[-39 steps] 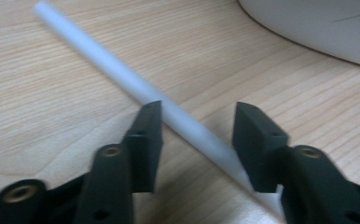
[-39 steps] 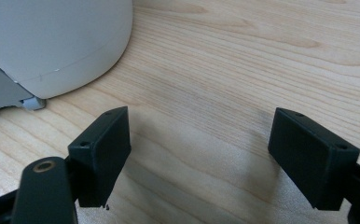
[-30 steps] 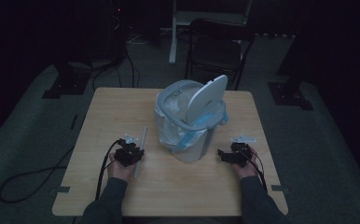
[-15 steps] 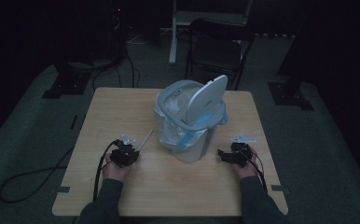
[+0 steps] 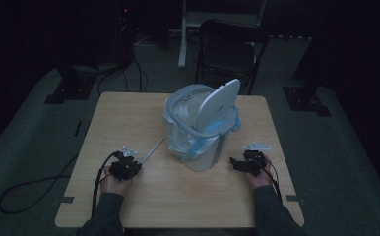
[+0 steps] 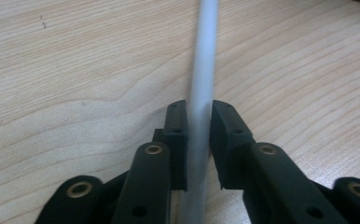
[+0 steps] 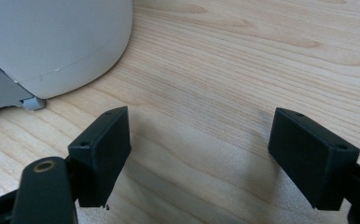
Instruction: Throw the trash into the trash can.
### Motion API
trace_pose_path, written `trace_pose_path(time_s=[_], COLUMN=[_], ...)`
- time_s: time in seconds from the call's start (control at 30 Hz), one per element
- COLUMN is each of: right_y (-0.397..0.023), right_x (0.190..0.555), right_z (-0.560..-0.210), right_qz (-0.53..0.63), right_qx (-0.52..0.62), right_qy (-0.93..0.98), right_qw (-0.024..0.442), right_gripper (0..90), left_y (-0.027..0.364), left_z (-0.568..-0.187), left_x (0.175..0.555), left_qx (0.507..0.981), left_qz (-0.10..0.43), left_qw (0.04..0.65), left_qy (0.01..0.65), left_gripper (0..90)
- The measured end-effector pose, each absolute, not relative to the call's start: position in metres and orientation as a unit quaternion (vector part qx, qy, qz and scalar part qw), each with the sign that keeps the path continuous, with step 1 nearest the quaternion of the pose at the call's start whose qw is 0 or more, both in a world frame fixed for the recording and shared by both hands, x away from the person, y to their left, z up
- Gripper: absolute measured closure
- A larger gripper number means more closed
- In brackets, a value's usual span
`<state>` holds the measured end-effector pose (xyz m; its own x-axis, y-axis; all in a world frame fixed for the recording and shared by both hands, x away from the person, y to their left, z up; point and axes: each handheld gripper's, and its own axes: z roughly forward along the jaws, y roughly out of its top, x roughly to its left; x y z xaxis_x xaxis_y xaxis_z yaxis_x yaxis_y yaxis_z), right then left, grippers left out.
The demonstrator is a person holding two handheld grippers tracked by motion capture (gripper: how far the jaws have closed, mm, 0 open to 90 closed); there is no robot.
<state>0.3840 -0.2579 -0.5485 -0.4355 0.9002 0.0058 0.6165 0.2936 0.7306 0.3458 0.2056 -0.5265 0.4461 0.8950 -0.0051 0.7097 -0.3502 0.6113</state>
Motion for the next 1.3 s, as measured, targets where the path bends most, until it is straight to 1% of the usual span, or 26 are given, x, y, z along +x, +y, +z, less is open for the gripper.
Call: trace_pose_path(time_s=[0.27,0.3,0.4,0.53,1.1,1.27,1.3], right_y=[-0.258,-0.258,-0.258,-0.258,-0.258,-0.258,-0.258], right_x=[0.384,0.384,0.384,0.384,0.384,0.384,0.384], right_z=[-0.549,-0.549,-0.549,-0.549,-0.549,-0.549,-0.549], right_qz=[0.339,0.339,0.339,0.339,0.339,0.339,0.339], right_qx=[0.488,0.488,0.488,0.488,0.488,0.489,0.488], right_qy=[0.776,0.776,0.777,0.777,0.776,0.776,0.776], right_qw=[0.209,0.209,0.209,0.209,0.209,0.209,0.209], right_gripper=[19.8,19.8,19.8,19.8,19.8,19.8,19.8], left_y=[0.212,0.215,0.217,0.224,0.233,0.233,0.234], left_z=[-0.526,-0.523,-0.519,-0.506,-0.449,-0.437,-0.432], left_x=[0.35,0.351,0.35,0.352,0.357,0.358,0.359], left_qx=[0.799,0.794,0.791,0.78,0.773,0.774,0.772], left_qz=[0.164,0.161,0.162,0.156,0.185,0.187,0.184], left_qw=[0.285,0.296,0.304,0.337,0.383,0.392,0.403], left_qy=[0.504,0.507,0.505,0.504,0.471,0.461,0.455], left_gripper=[80.6,80.6,80.7,80.7,80.7,80.6,80.6])
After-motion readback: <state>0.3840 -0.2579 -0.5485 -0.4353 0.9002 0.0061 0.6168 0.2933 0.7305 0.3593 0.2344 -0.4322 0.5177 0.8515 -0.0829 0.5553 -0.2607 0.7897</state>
